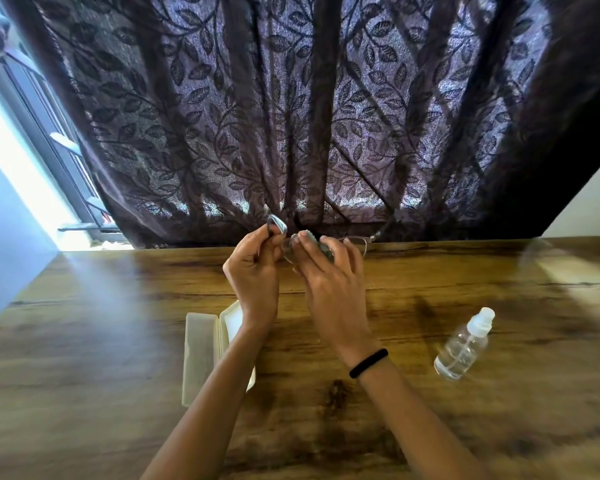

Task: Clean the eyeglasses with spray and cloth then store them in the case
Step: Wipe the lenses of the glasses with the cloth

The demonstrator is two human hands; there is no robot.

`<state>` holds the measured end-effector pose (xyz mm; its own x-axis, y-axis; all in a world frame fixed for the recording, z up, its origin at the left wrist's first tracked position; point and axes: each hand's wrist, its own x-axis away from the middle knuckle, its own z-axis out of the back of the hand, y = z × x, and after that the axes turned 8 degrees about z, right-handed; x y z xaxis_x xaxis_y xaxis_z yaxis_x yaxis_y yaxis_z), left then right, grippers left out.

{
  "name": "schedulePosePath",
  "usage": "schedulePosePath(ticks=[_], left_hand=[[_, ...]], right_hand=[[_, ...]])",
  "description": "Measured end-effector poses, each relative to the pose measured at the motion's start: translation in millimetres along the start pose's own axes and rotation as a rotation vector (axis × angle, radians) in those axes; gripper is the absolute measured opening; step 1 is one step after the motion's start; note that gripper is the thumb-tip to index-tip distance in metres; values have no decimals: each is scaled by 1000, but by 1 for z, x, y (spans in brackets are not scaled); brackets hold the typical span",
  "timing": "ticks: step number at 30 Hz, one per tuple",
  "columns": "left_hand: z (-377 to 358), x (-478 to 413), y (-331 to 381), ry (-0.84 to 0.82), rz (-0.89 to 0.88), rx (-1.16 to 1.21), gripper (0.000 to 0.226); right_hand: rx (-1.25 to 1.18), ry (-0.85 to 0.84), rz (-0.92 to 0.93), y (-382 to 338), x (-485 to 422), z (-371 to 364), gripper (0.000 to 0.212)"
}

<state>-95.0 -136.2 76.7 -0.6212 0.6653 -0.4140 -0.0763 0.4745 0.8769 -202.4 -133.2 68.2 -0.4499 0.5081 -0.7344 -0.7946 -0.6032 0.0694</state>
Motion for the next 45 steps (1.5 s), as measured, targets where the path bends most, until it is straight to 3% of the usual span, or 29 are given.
schedulePosePath(ticks=[7, 16, 22, 26, 30, 33, 40, 45], left_hand=[[-4, 7, 6, -1, 16, 45, 18], [-7, 9, 8, 22, 61, 50, 16], [-5, 5, 8, 52, -15, -26, 16], [-4, -2, 5, 92, -50, -84, 15], [-2, -3, 7, 108, -78, -90, 26], [-1, -1, 8, 101, -79, -79, 26], [-3, -1, 9, 98, -37, -32, 15], [-3, -1, 17, 118, 47, 48, 17]], right_hand=[[-15, 189, -18, 2, 3, 0, 22], [-185, 266, 23, -4, 3, 3, 24], [-549, 196, -29, -5, -2, 8, 27], [-748, 248, -133, -4, -3, 18, 28], [-689, 331, -229, 9, 5, 21, 27], [-491, 395, -298, 28, 9, 17, 26], [-276, 205, -263, 39, 15, 9, 38], [-223, 206, -194, 35, 12, 7, 50]])
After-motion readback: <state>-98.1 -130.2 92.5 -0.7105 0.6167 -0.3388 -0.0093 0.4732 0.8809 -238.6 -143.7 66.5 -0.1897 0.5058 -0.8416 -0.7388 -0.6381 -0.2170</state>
